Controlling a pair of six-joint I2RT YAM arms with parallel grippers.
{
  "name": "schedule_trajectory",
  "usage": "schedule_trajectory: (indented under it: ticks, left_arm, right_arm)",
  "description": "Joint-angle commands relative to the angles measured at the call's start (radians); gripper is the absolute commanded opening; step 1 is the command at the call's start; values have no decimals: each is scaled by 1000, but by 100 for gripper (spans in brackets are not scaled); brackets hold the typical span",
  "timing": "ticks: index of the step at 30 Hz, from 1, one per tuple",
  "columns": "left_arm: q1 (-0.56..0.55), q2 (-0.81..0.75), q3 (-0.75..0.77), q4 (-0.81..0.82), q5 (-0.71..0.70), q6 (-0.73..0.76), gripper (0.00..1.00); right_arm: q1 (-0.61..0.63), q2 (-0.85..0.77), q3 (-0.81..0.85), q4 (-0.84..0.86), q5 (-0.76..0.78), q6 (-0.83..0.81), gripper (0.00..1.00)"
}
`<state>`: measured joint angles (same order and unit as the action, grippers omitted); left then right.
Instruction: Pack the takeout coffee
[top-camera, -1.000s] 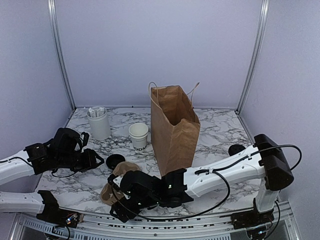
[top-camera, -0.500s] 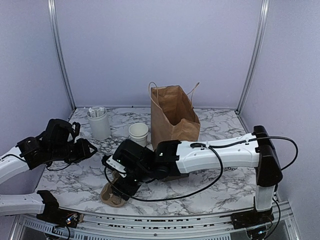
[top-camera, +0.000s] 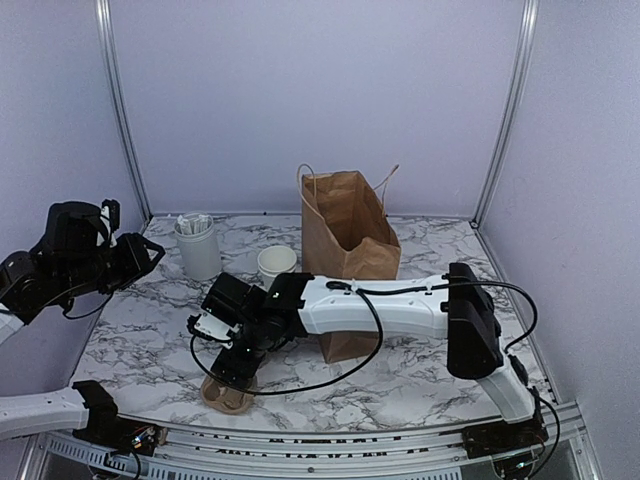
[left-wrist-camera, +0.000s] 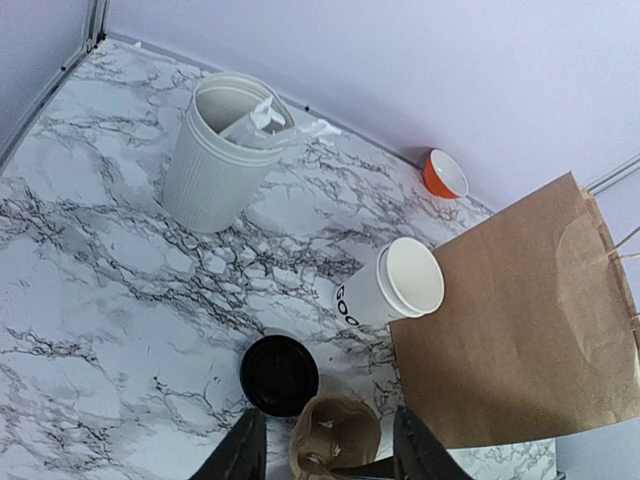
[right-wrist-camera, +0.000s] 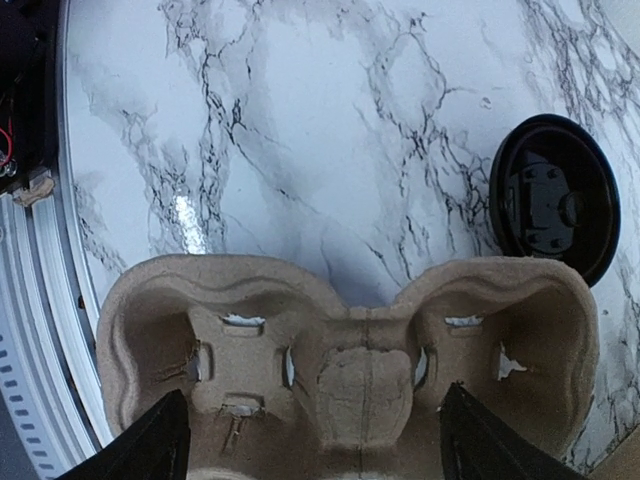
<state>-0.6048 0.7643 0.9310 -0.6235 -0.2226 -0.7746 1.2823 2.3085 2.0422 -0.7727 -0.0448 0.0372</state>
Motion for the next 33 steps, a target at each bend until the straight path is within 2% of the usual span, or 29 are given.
schedule_trajectory:
  ticks: [1,19,33]
  left_arm:
    - [7,-11,68,-57,-81,22,45]
    - [10,29,151,-71,-85,70,46]
    - [11,47,165,-73,-71,70,46]
  right_arm:
    - [-8,52,99,-68,-16,-42,81]
    - [-24,189,204,-105,-26,-34,68]
    - [-16,190,209,-134,-38,-8,54]
